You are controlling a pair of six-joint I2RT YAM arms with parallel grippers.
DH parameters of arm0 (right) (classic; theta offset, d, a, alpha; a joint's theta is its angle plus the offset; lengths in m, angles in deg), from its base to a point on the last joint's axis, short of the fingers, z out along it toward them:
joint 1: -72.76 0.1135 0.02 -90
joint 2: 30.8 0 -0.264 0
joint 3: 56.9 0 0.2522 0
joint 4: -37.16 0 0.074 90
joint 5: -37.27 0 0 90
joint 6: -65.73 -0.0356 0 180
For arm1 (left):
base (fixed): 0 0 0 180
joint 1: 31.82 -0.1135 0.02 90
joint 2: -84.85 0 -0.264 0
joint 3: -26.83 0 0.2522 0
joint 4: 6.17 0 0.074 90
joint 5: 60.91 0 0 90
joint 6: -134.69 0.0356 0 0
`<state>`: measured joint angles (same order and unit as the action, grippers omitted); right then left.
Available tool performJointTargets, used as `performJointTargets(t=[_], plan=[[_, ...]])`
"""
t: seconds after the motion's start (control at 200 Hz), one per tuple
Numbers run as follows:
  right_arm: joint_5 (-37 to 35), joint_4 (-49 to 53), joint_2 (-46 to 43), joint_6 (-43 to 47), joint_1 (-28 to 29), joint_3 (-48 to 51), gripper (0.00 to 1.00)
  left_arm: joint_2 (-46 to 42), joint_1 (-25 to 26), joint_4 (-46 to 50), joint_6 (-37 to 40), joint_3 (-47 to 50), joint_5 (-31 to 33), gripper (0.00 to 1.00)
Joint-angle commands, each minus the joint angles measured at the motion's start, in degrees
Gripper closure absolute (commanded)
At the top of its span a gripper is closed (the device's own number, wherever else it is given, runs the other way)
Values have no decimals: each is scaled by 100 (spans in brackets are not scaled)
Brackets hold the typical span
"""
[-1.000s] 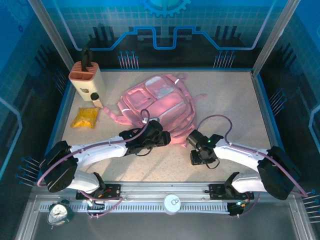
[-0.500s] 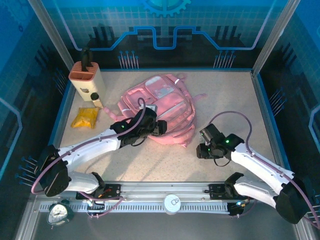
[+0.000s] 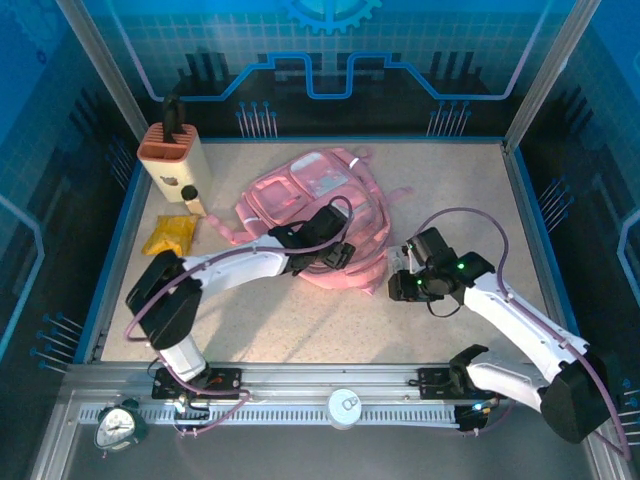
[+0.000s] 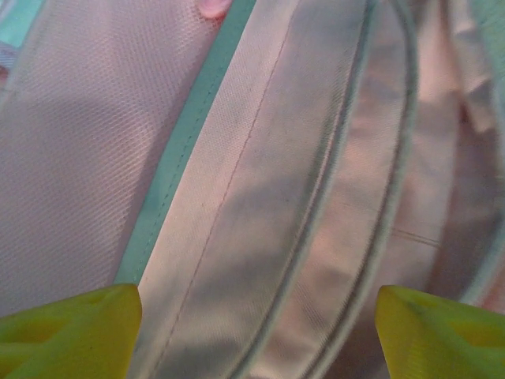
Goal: Pack the student bag
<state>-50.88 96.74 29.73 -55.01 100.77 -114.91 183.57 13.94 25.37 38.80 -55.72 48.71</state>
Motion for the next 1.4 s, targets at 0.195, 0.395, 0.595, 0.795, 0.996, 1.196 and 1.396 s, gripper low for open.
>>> performJointTargets(t=[0.195, 0.395, 0.595, 0.795, 0.996, 1.196, 1.396], plan=[[360, -81, 132, 303, -223, -278, 57, 770, -58, 426, 354, -824, 869, 30], [463, -65, 273, 428, -242, -402, 58, 525, -313, 427, 216, -819, 383, 38], [561, -13, 365, 547, -250, -584, 58, 373, -462, 676, 28, -861, 95, 40], [972, 24, 749, 811, -252, -972, 60, 137, -708, 673, -419, -855, -406, 45], [1189, -209, 1232, 845, -257, -1238, 60, 85, -858, 623, -734, -848, -592, 73], [1340, -411, 1882, 643, -244, -1807, 60, -113, -849, 577, -1519, -974, -1339, 100], [1017, -497, 2557, 586, -420, -2383, 60, -485, -791, -196, -2907, -686, -2058, 100]])
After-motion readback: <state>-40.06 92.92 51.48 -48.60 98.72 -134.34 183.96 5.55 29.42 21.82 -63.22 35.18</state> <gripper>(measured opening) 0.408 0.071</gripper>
